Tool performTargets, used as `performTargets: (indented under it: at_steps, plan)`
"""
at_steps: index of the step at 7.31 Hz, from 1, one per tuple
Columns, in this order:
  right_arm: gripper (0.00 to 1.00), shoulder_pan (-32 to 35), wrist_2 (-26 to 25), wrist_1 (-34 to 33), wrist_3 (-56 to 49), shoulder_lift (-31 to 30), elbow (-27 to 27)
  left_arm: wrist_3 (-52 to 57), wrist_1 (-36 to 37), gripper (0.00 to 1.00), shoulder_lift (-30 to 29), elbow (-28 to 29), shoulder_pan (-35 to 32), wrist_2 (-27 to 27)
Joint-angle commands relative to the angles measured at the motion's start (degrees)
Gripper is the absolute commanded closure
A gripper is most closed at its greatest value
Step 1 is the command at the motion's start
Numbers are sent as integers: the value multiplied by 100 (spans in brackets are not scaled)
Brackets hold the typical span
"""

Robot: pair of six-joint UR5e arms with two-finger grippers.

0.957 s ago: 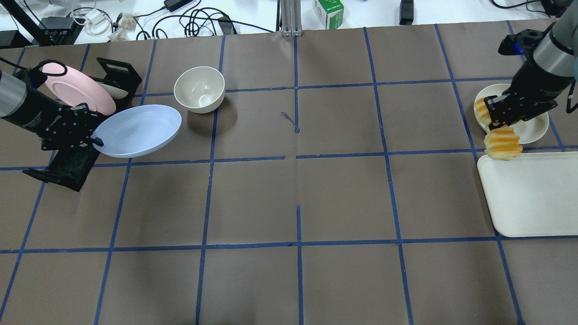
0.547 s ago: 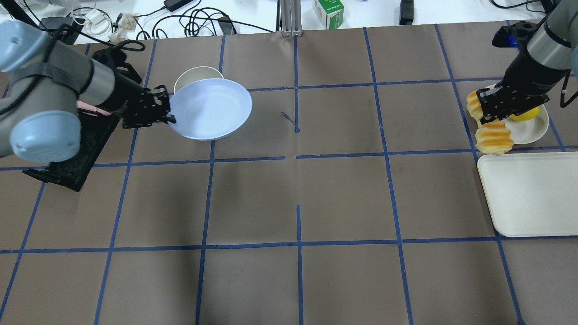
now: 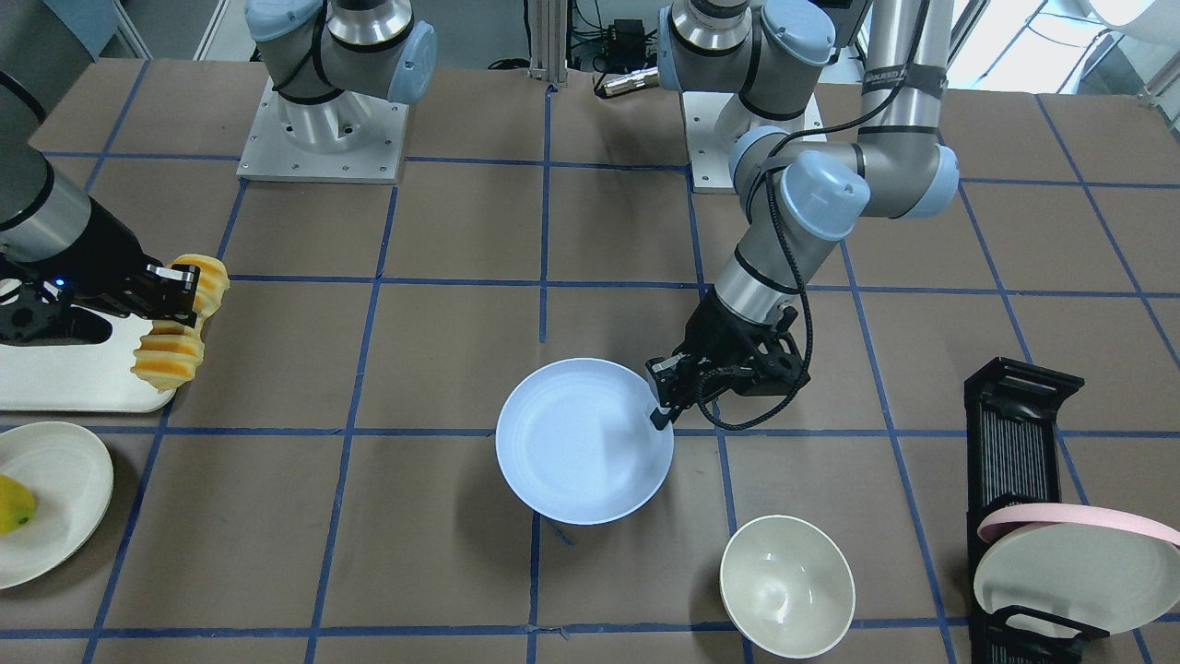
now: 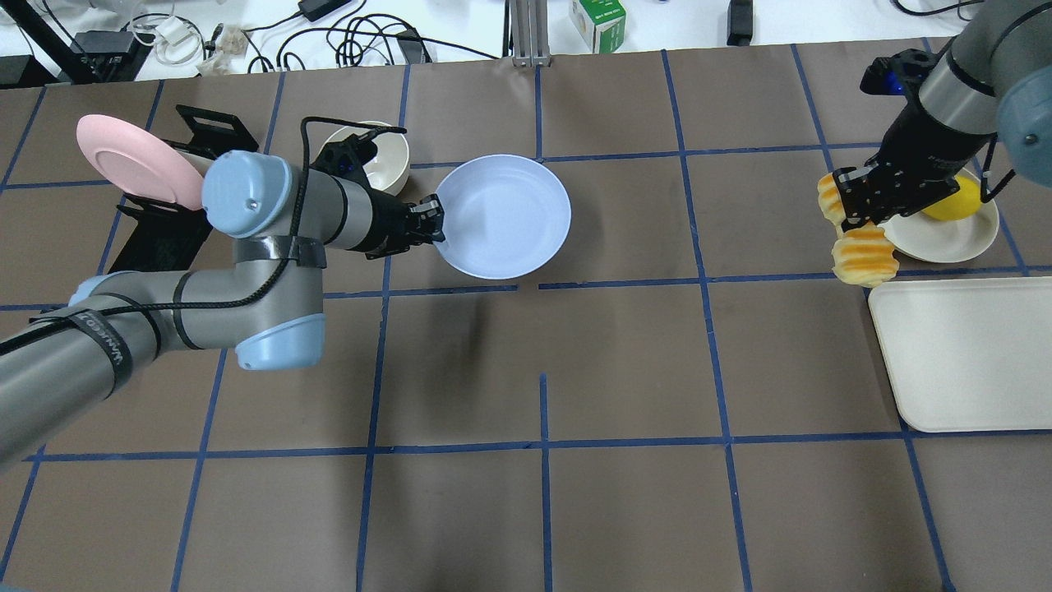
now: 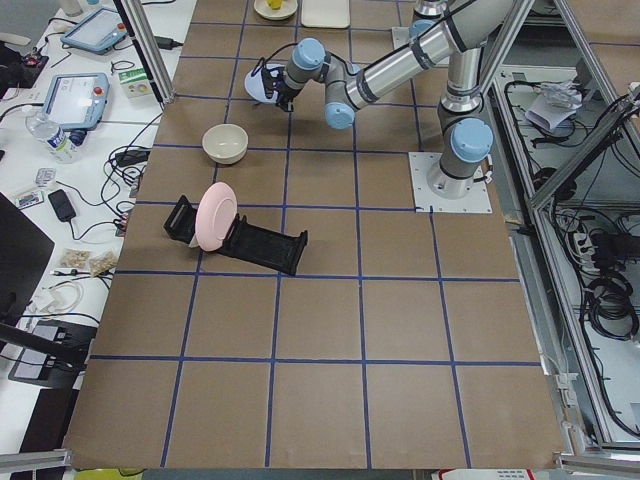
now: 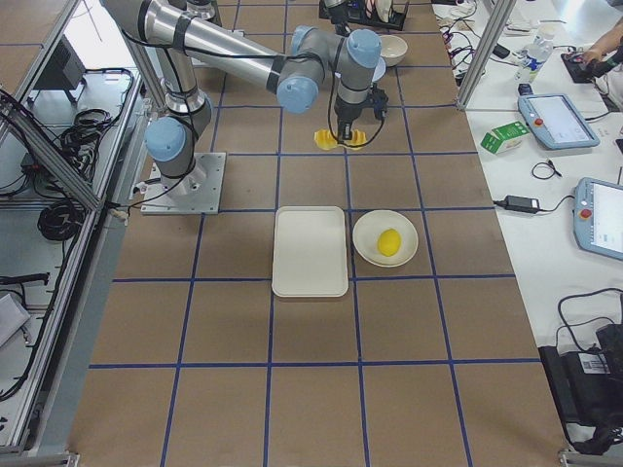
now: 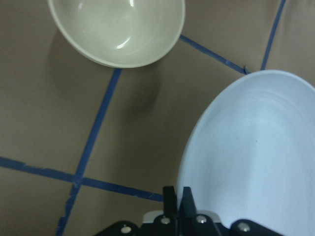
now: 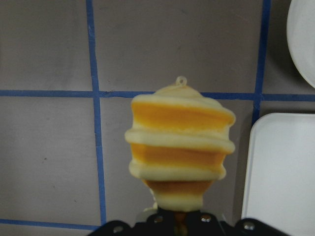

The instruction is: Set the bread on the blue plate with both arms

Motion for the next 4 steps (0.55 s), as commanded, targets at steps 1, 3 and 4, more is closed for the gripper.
performTargets:
  at_steps: [1, 3, 4]
  plan:
    - [100, 197, 126, -38, 261, 182, 13, 340, 333, 100, -508, -103, -200, -62]
    - [100, 713, 144, -265, 821, 305, 13, 528, 333, 68, -650, -121, -288, -1]
    - [100, 1021, 152, -528, 1172, 367, 13, 519, 315, 1, -642, -60, -306, 8]
